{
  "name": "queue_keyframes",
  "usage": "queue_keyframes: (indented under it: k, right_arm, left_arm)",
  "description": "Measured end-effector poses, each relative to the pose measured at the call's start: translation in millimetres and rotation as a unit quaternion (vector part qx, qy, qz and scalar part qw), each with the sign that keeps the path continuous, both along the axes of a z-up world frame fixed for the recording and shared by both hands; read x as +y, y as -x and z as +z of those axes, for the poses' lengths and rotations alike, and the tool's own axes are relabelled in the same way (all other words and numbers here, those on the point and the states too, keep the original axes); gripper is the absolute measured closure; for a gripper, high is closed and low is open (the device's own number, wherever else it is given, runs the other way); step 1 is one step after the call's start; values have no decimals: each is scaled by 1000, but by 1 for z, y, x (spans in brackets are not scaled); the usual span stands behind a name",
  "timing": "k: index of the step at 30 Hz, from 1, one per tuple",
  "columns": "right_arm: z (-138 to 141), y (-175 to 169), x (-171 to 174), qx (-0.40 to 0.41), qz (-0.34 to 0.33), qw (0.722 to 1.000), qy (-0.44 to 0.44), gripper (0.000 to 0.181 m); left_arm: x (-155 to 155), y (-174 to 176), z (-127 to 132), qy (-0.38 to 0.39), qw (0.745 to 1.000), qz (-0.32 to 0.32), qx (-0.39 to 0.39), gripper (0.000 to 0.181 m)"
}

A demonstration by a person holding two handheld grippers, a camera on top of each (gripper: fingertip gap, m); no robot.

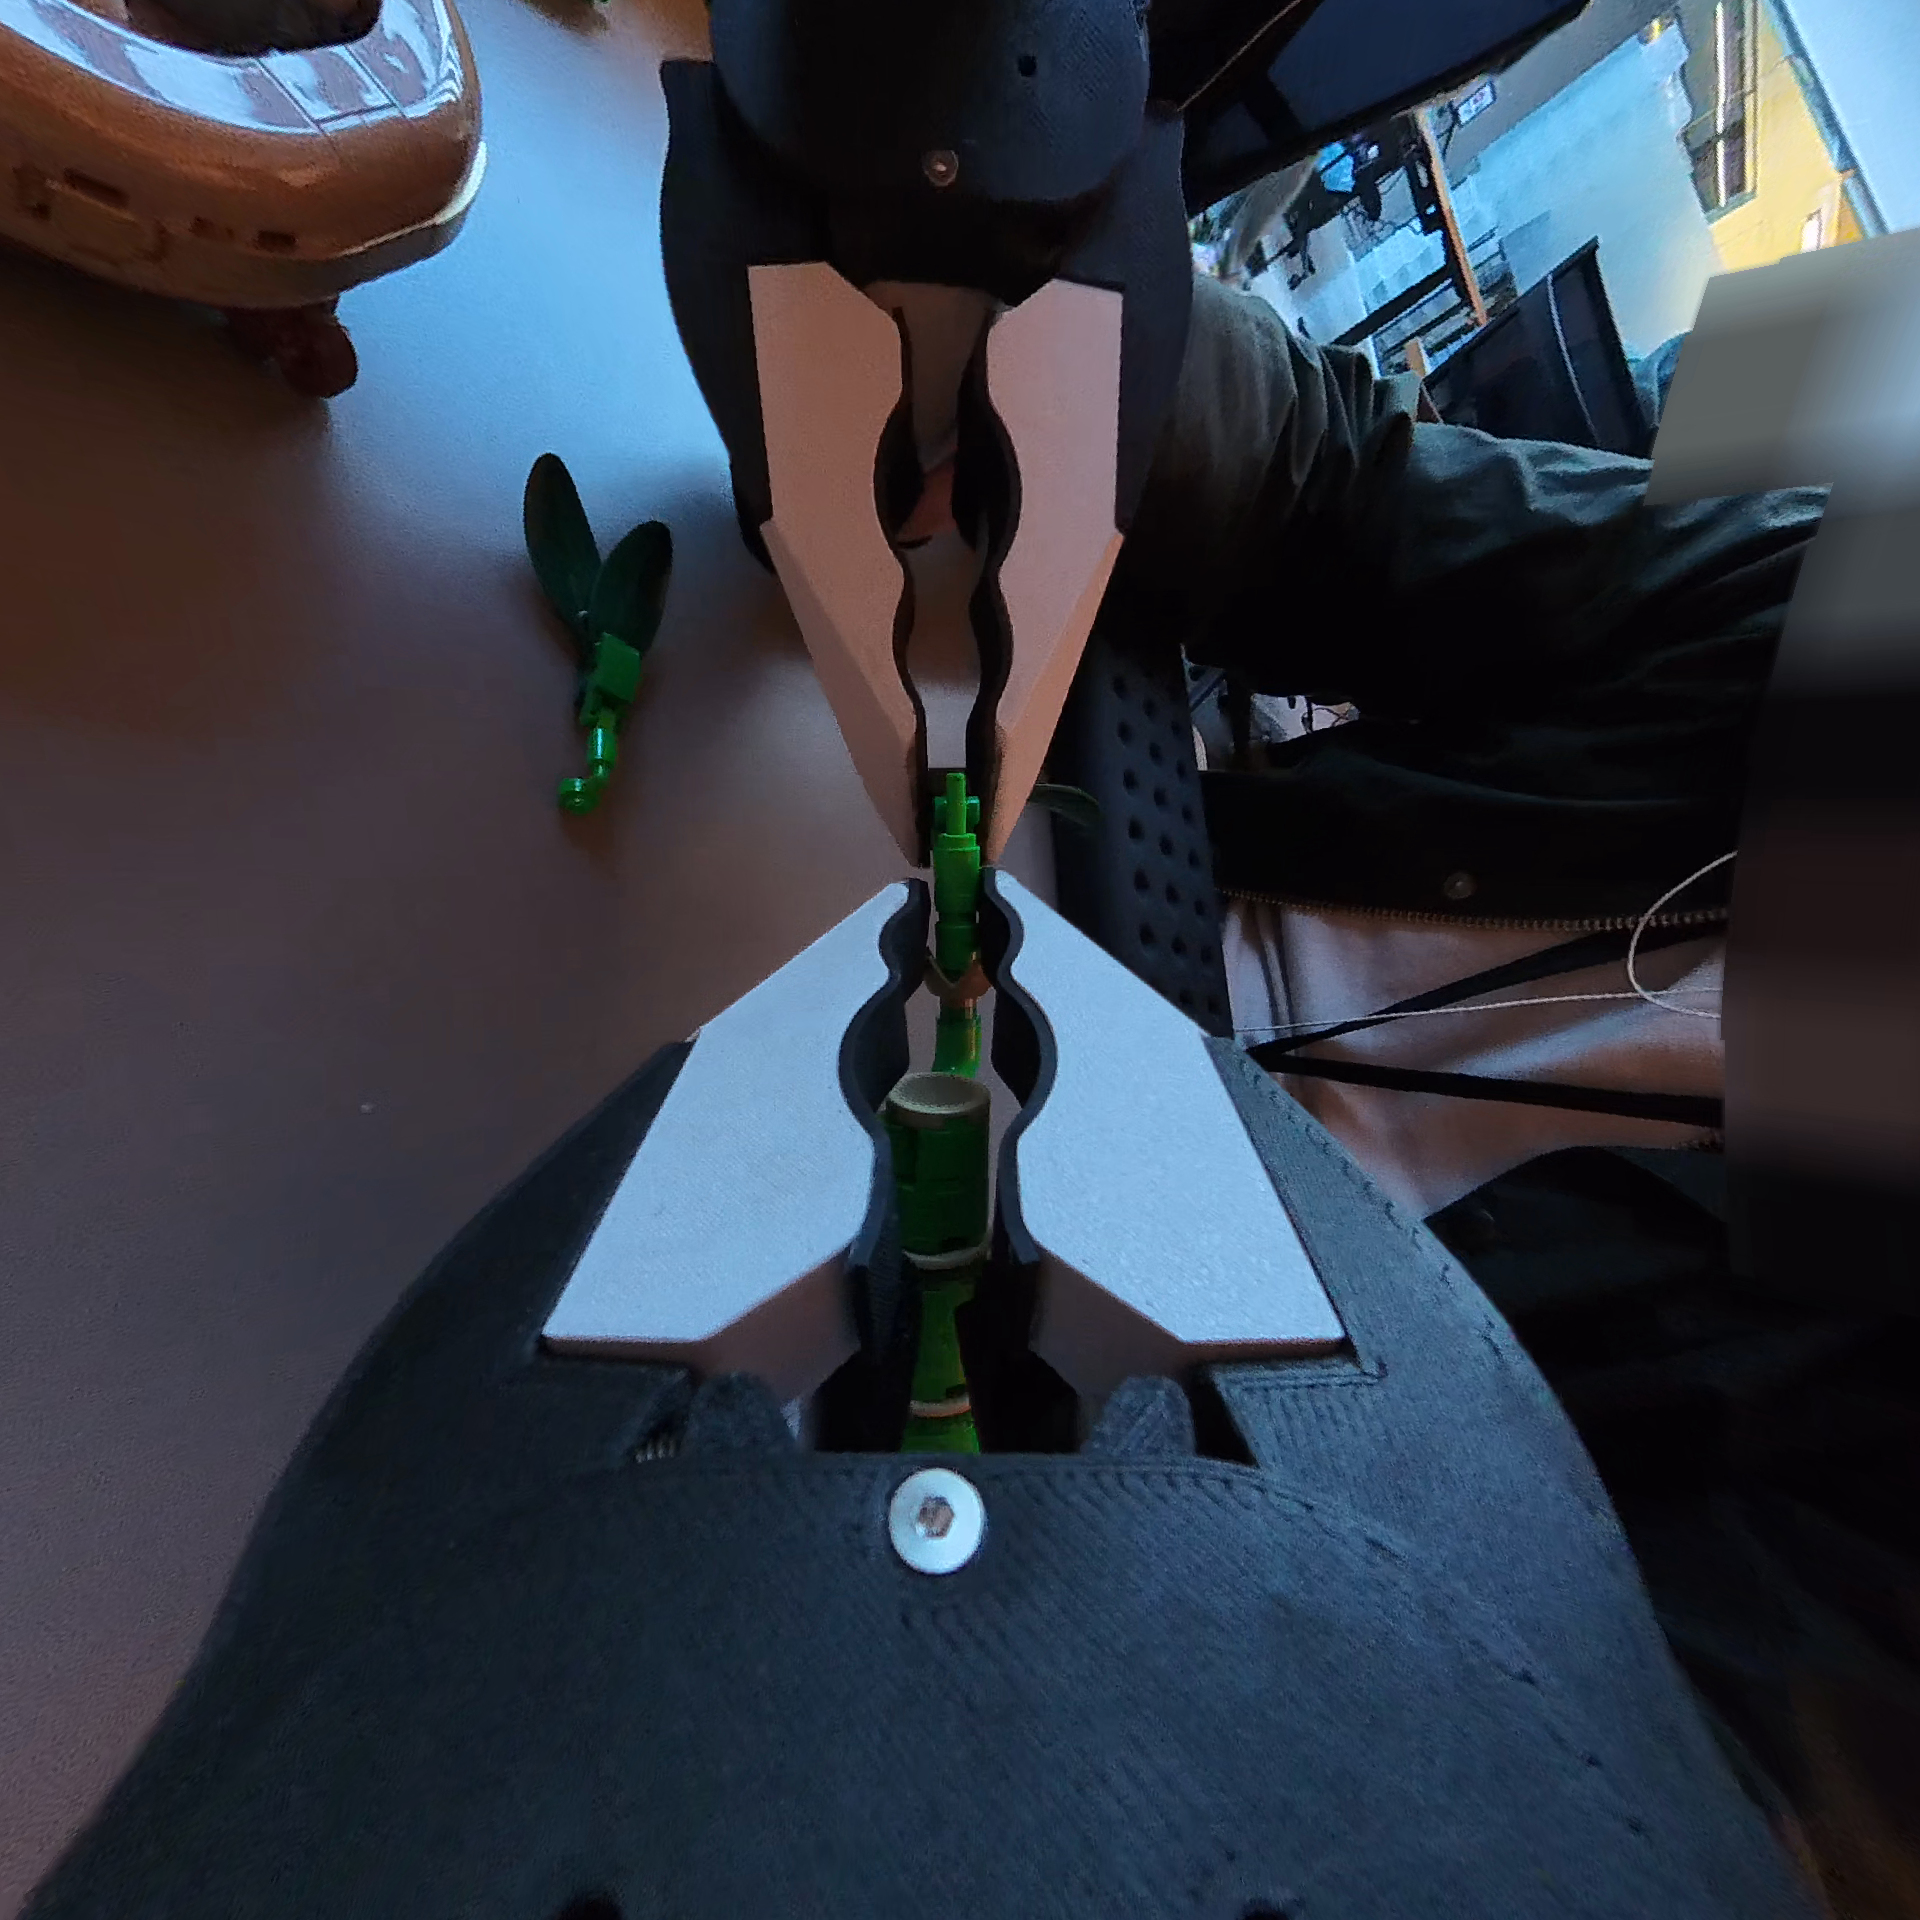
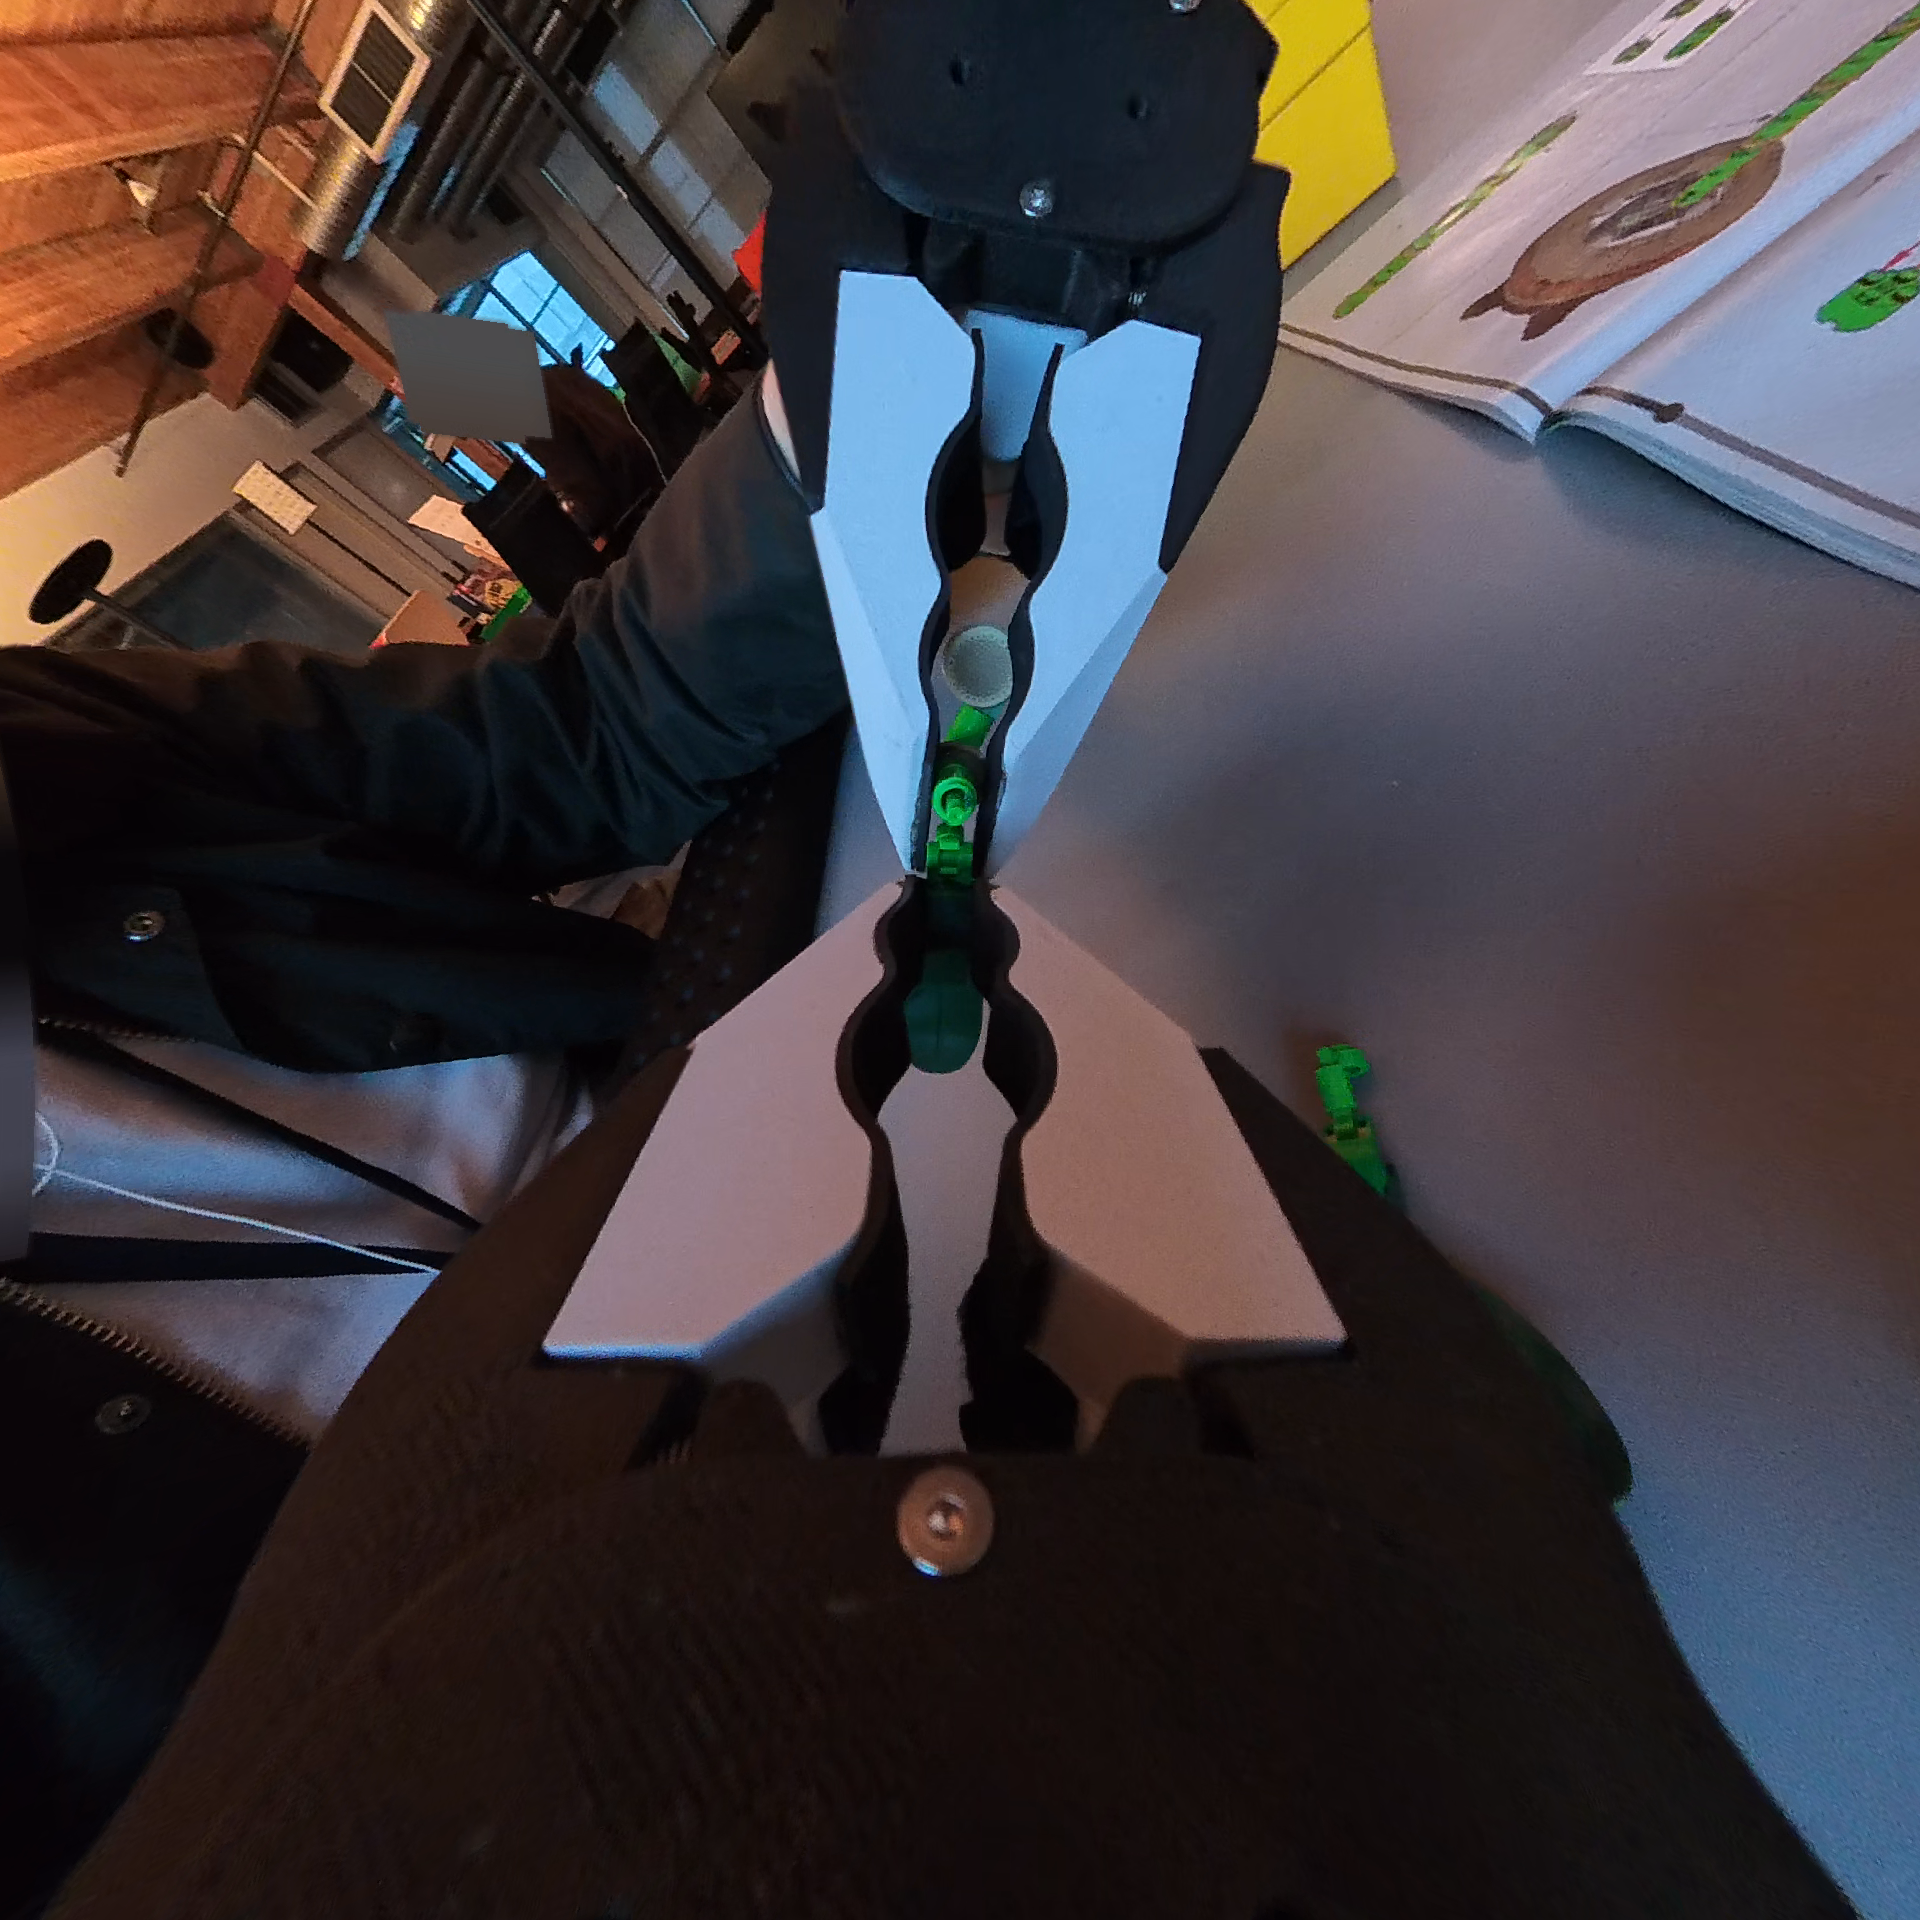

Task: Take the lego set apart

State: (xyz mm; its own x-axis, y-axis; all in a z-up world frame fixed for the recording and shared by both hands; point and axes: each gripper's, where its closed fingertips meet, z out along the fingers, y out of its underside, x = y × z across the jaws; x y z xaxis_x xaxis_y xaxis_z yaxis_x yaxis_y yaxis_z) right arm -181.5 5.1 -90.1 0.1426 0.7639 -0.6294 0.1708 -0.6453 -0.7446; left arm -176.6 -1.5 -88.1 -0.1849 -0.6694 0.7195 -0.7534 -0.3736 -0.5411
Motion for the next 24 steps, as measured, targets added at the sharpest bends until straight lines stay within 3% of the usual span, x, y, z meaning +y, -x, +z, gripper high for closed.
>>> queue_keyframes:
  k: [12, 14, 15, 17, 18, 21, 24]
  right_arm:
    - [-8, 0, -11, -37, 26, 999, -6, 173]
    - [-19, -20, -7, -72, 13, 997, -16, 174]
    - [-11, -35, 5, -49, -26, 998, -17, 174]
    - [18, -51, 21, 30, -70, 997, -7, 175]
    - [19, -50, 19, 22, -61, 998, -25, 174]
    - [16, -34, 0, 7, -7, 998, -57, 174]
    - [7, -25, -8, -6, 15, 999, -47, 174]
  left_arm:
    - [-8, 5, -6, -6, 1000, -20, 23, 173]
    - [15, 29, -36, -86, 991, -2, 104, 174]
    - [30, 37, -36, -99, 990, 26, 96, 174]
    - [27, 34, 9, 20, 999, 41, 10, 174]
    - [27, 31, 21, 39, 998, 43, -9, 175]
    - [17, 30, -3, -49, 998, 6, 27, 174]
    - [5, 35, -33, -53, 993, -23, 98, 175]
